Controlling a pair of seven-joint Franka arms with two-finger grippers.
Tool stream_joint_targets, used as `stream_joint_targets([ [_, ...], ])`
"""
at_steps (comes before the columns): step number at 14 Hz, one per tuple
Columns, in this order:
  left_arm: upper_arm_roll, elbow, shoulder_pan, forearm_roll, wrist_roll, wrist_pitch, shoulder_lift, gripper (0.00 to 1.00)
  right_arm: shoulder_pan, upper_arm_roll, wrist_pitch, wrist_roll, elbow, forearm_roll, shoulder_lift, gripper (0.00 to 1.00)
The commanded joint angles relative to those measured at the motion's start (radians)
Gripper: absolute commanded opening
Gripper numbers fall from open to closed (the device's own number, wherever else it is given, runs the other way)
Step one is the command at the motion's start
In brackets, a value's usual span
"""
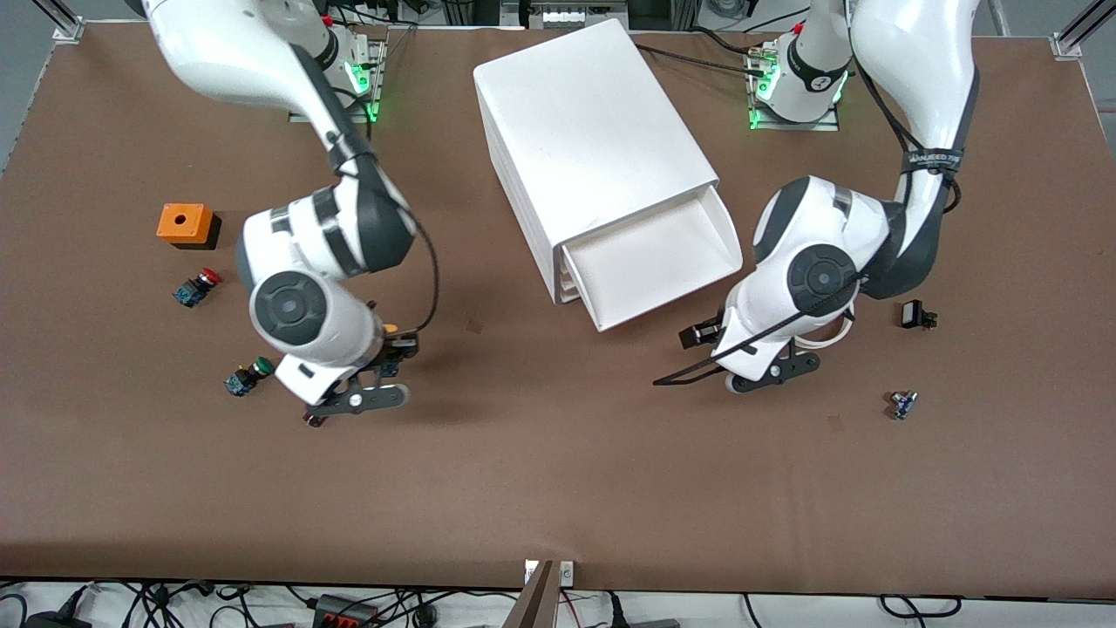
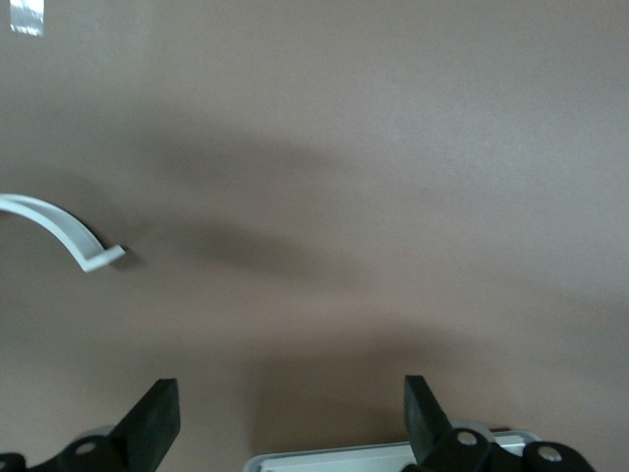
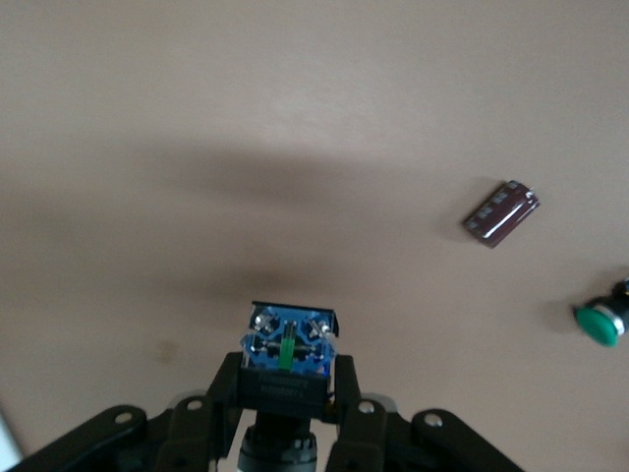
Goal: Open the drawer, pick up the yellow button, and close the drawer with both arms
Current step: 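Set the button on the table while the left gripper pushes the drawer shut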
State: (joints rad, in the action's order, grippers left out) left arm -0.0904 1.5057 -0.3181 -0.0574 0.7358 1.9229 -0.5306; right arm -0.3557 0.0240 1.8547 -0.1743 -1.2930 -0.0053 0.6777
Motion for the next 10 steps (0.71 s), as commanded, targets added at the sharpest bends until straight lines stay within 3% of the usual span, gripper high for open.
stream_joint_targets([
  [1,0.003,0.070,-0.038,0.028,0.096,0.025,0.053,1.00,0.064,-0.019,0.171,0.132,-0.331,0.028,-0.162,0.00],
  [5,-0.043,0.145,-0.033,0.016,0.099,0.028,0.101,1.00,0.107,-0.018,0.417,0.258,-0.606,0.028,-0.237,0.00],
  [10,-0.083,0.249,-0.027,-0.045,0.103,0.030,0.176,1.00,0.130,-0.019,0.460,0.412,-0.696,0.028,-0.236,0.00],
])
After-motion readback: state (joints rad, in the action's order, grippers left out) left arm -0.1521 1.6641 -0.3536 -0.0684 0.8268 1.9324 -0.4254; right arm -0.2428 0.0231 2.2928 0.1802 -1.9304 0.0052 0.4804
